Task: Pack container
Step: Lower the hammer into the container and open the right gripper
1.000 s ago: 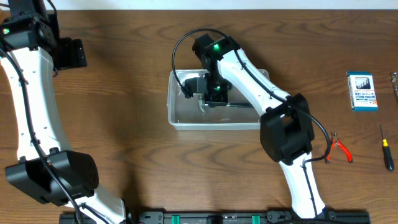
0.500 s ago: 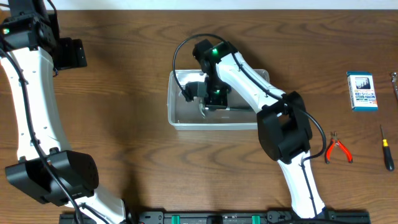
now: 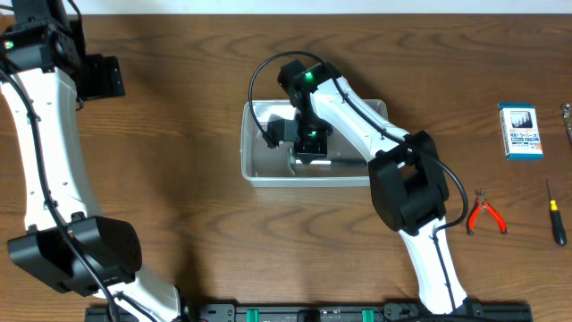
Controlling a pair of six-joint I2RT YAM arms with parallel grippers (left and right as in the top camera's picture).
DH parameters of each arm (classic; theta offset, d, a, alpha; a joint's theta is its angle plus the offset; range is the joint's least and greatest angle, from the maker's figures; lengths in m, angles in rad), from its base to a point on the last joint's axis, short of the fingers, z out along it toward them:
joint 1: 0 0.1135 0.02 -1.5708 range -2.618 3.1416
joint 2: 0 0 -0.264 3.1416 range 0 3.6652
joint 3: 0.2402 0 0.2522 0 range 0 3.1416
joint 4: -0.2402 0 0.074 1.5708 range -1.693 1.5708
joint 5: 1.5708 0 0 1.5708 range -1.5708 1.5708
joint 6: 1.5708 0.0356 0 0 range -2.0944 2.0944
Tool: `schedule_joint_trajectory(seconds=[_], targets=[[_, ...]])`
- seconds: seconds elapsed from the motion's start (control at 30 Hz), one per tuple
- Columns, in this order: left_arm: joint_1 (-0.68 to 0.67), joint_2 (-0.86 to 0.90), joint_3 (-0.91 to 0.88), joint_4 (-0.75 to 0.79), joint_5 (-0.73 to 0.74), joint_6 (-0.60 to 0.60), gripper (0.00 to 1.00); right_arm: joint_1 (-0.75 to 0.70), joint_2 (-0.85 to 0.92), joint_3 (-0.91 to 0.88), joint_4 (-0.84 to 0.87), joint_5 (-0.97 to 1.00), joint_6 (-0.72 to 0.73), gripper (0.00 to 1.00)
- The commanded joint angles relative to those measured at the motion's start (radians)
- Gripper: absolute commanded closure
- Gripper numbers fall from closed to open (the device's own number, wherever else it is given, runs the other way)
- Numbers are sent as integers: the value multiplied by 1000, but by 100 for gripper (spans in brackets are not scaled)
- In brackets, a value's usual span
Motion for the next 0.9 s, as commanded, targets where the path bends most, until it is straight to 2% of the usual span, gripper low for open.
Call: schedule_joint_trajectory(seconds=[0.0, 0.1, 0.2, 0.3, 0.37, 0.43, 0.5, 0.63, 0.87], targets=[[3, -3, 5, 0, -8, 5, 2, -3, 2, -2, 7, -15, 22, 73], [3, -3, 5, 0, -8, 5, 2, -3, 2, 0, 25, -16, 73, 62], [3, -3, 5, 0, -8, 5, 2, -1, -1, 26, 12, -47, 88, 61], [3, -3, 5, 0, -8, 5, 2, 0, -12, 87, -35, -63, 88, 55], [3, -3, 5, 0, -8, 5, 2, 0, -27, 139, -77, -58, 88, 47], [3, -3, 5, 0, -8, 5, 2, -1, -47, 200, -129, -49, 88, 34], [3, -3, 5, 0, -8, 5, 2, -5, -68, 264, -180, -42, 88, 1], [3, -3, 5, 0, -8, 5, 2, -16, -126, 394, -290, -12, 112, 1], [3, -3, 5, 0, -8, 5, 2, -80, -296, 517, -389, 122, 401, 1]])
